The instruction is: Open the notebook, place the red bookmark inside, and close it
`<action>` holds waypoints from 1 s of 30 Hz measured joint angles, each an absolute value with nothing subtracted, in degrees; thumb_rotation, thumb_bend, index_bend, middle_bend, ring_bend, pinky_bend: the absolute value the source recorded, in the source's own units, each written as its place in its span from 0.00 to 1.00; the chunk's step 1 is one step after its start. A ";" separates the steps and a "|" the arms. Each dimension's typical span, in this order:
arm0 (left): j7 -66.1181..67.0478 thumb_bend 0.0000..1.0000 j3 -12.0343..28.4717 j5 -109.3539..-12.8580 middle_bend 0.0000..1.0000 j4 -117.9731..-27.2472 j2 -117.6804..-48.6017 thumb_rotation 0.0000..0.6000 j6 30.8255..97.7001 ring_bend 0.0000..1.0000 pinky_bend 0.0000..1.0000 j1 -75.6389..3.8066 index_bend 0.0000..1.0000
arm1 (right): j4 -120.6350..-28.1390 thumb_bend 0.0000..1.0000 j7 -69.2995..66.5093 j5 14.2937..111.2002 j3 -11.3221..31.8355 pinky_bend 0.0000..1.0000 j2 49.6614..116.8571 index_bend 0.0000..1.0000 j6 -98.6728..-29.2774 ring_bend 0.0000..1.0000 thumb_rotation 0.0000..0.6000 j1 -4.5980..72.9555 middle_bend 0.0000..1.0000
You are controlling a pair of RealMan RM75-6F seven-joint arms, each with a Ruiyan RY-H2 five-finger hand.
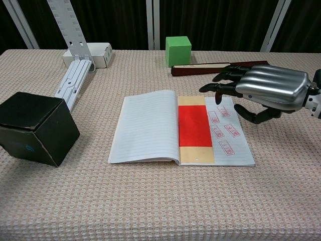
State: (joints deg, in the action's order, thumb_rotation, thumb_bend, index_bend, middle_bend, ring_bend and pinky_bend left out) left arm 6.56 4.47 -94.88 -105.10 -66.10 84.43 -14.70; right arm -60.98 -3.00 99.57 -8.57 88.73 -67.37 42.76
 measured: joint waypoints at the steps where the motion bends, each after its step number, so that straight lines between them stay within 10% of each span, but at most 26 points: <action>1: 6.64 0.16 4.47 -94.91 0.27 -105.14 -66.09 1.00 84.39 0.19 0.21 -14.74 0.37 | -61.02 0.73 -3.57 99.13 -8.40 0.00 88.97 0.03 -67.03 0.06 1.00 42.53 0.29; 30: 6.55 0.16 4.28 -94.45 0.27 -105.07 -65.92 1.00 84.55 0.19 0.21 -14.60 0.37 | -54.51 0.73 -9.77 99.96 -6.60 0.00 96.84 0.02 -64.97 0.05 1.00 41.53 0.29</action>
State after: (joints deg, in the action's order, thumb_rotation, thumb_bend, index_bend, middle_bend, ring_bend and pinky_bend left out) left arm 6.55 4.28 -94.45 -105.07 -65.92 84.55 -14.60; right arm -54.51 -9.77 99.96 -6.60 96.84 -64.97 41.53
